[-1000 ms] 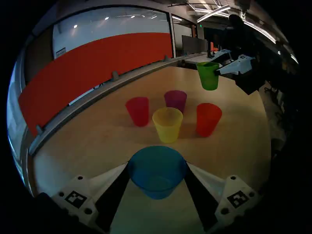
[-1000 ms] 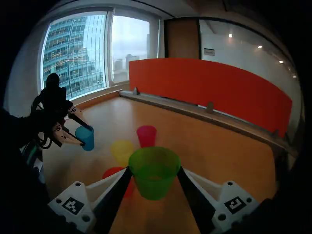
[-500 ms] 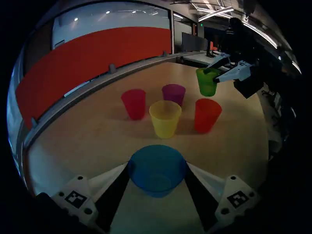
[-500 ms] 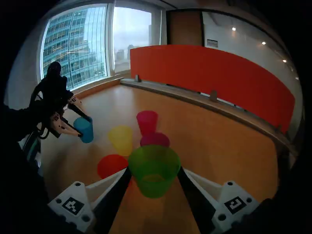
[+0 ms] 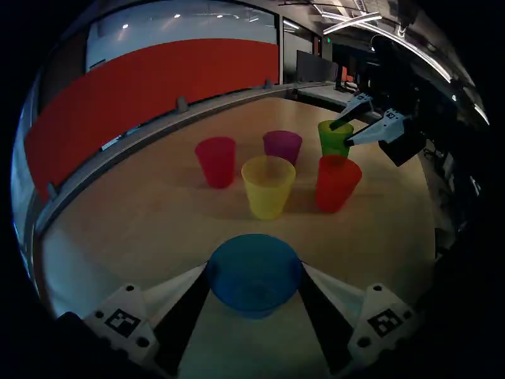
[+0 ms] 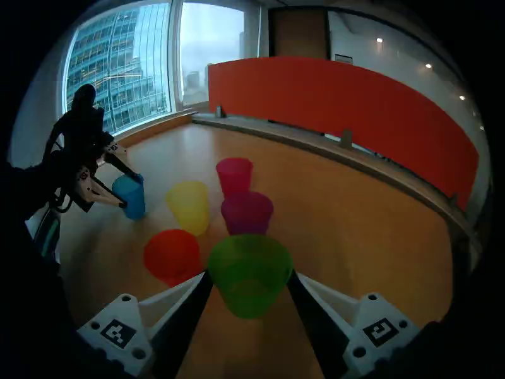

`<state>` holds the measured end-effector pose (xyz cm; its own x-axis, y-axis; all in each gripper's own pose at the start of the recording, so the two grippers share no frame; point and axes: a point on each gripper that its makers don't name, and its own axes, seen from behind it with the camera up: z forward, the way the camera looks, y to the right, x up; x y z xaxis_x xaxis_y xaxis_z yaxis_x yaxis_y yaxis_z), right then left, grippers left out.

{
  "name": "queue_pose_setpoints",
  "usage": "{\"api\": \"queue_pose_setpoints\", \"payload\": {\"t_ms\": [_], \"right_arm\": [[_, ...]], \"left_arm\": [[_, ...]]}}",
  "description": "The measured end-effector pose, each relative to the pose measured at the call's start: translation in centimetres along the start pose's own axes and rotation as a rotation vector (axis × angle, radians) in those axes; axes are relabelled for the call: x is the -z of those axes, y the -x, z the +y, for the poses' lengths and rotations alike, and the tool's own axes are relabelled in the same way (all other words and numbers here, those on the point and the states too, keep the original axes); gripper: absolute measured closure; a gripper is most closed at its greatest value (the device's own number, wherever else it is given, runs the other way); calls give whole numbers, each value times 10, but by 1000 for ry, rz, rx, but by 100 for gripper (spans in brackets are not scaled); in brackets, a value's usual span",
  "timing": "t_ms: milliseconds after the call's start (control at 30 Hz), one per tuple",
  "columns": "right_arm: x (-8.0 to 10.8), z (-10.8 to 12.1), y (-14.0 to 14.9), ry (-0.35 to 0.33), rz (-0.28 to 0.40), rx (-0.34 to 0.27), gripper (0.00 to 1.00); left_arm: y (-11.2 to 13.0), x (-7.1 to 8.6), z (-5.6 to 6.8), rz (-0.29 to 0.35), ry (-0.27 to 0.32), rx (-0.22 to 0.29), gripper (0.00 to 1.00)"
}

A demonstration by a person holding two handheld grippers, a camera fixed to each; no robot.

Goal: Pour water

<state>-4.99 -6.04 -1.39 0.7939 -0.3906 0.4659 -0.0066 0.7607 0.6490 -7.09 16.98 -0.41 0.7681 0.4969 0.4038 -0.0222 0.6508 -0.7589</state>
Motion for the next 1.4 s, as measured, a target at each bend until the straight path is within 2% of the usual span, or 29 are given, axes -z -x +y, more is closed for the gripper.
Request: {"api": "queue_pose_setpoints", "payload": {"t_ms": [567, 1100, 1233, 1400], "right_arm": [[-6, -4, 12, 5, -17, 6, 12], [-6, -5, 22, 20, -26, 22, 12], [-6, -6, 23, 21, -27, 23, 12], [-7, -6, 24, 21, -25, 21, 12]], "left_arm": [[10, -2, 1, -5, 8, 8, 11], [21, 5, 3, -11, 4, 21, 10], [23, 5, 3, -18, 0, 20, 5], [27, 6, 3, -31, -1, 22, 5]]}}
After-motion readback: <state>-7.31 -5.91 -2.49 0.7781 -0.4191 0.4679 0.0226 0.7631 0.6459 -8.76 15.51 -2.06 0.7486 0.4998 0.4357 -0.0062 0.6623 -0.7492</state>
